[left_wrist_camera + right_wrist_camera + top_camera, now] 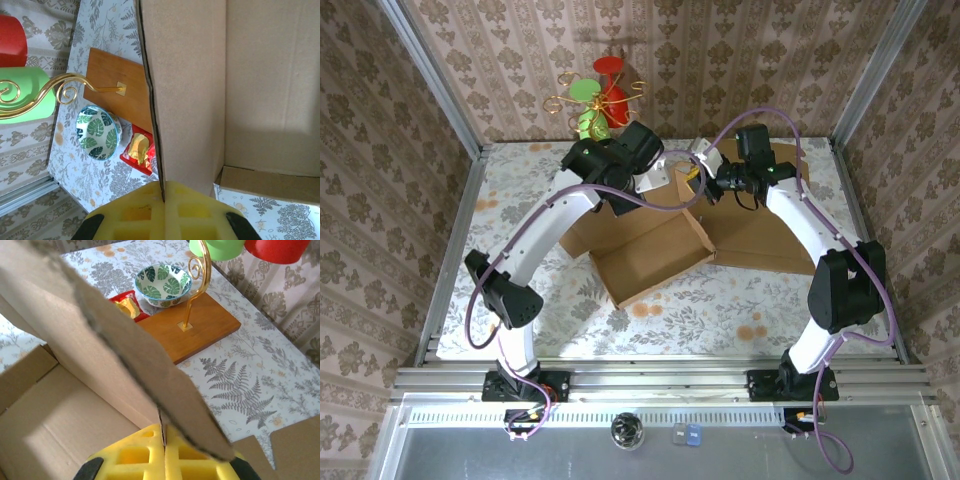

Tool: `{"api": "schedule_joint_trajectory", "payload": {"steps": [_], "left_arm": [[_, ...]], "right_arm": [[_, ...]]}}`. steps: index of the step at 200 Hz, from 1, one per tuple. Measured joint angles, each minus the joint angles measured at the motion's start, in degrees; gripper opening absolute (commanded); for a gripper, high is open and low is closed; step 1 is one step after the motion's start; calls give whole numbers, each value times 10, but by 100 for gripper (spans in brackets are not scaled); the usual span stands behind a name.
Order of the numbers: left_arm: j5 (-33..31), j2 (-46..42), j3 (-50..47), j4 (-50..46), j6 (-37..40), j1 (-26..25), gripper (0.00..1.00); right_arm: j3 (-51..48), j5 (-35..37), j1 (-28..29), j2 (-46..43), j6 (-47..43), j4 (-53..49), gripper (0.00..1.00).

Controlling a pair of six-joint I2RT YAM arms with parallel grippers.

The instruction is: Fold the paper box

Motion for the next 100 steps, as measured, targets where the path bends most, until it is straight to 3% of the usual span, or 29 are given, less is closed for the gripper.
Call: {"api": "schedule_joint_trajectory", "payload": {"steps": [47,97,100], "left_arm": [[-13,-8,-21,42,-29,-3,59],[23,-122,-134,129,-127,23,68],[28,-135,-146,135,-134,27,72]], "right_arm": [[-44,9,0,-28,2,12,0],[-111,24,-2,-81,7,38,0],[-113,24,-2,-83,8,38,0]]}}
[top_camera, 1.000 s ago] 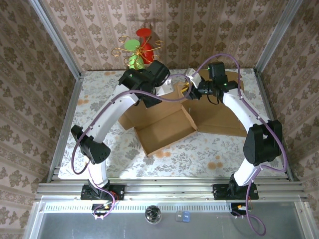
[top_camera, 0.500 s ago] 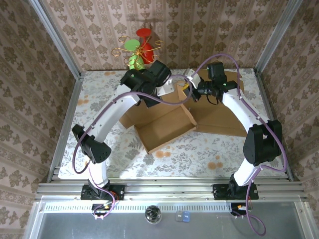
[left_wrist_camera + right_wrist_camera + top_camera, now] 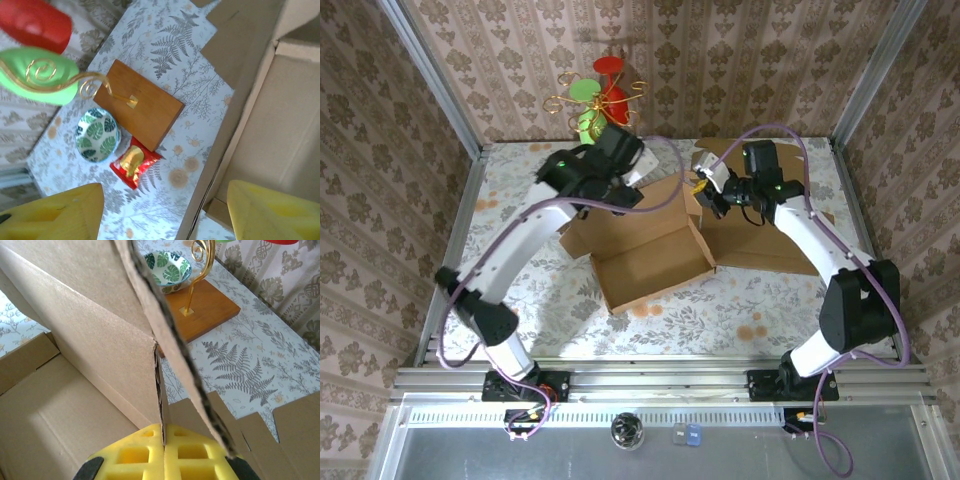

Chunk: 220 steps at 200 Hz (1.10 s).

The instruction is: Fold the paper box

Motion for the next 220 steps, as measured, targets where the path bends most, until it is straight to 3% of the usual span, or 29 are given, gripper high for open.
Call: {"api": "schedule_joint_trajectory", "payload": {"steps": [22,62,83,102,120,165,220], "left_arm": [[30,-105,-100,37,-62,40,75],[61,-259,-282,69,-146,77,70],[107,-297,-371,81,-174,147,69],[156,-303,-425,94,-178,219,70],[195,-296,-442,104,-165,251,72],[254,-246,-440,141,-121,286,70],[303,-196,-435,170,-104,288,54]], "right_arm": [[-22,5,-6,-15,12,12,0],[-68,18,-19,-46,32,30,0],[-85,19,-24,-57,39,36,0],[-89,19,-27,-60,39,36,0],[-89,20,-28,-61,39,36,0],[-89,19,-29,-62,40,36,0],[-89,19,-29,-62,46,36,0]]}}
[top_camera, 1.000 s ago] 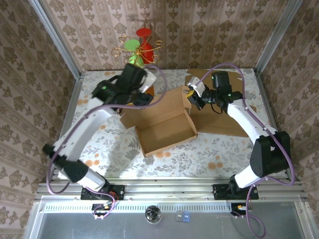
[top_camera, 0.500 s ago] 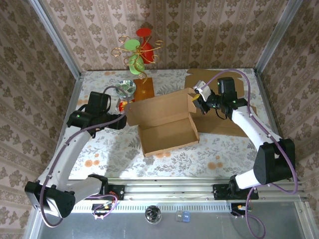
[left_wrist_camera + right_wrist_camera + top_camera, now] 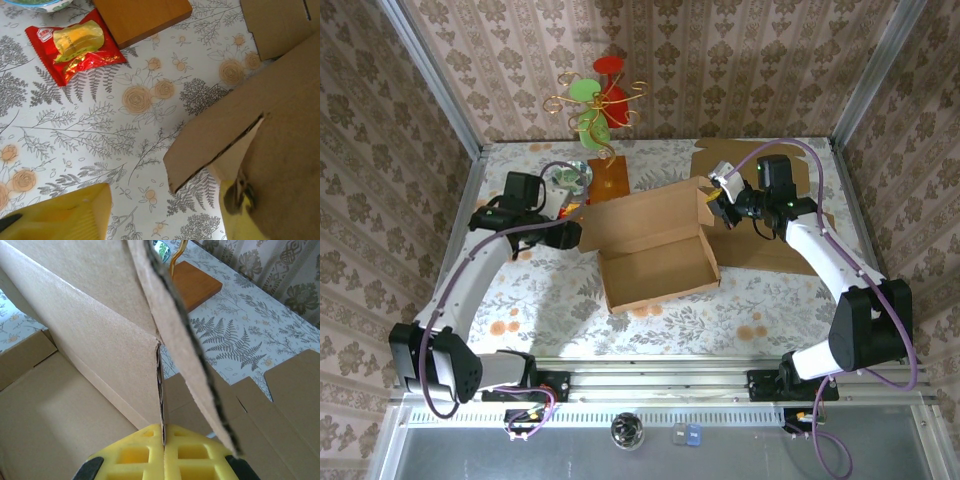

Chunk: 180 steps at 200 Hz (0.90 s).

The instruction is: Fold the paper box

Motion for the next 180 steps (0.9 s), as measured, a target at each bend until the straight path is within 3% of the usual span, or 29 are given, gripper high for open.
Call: {"api": "schedule_joint_trajectory", "payload": {"steps": [41,132,180], "left_arm": [[12,33,29,4,3,-15,33],[-1,62,49,4,-13,-53,2],[-42,73,65,7,-50,-75,0]], "right_arm": [[0,0,0,0,8,4,0],[-9,33,15,-2,34,19,0],[-43,109,45,-23,90,52,0]]}}
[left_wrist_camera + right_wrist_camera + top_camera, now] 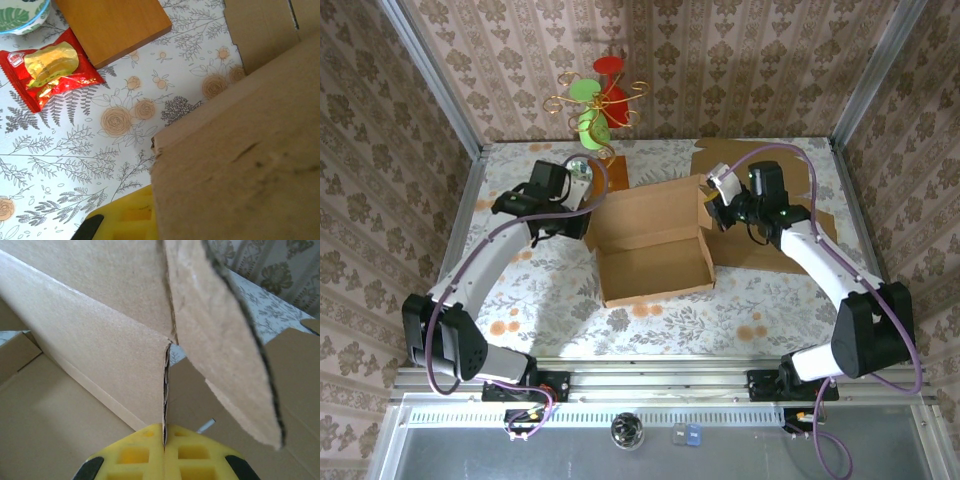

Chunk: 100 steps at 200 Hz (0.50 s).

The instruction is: Fold the paper box

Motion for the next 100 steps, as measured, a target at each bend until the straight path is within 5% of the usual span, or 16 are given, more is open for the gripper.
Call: {"api": "schedule_joint_trajectory", "payload": {"steps": [100], "left_arm": [[11,51,70,46,-52,-5,0]], "right_arm": [[-83,190,54,-59,179,145,0]]}}
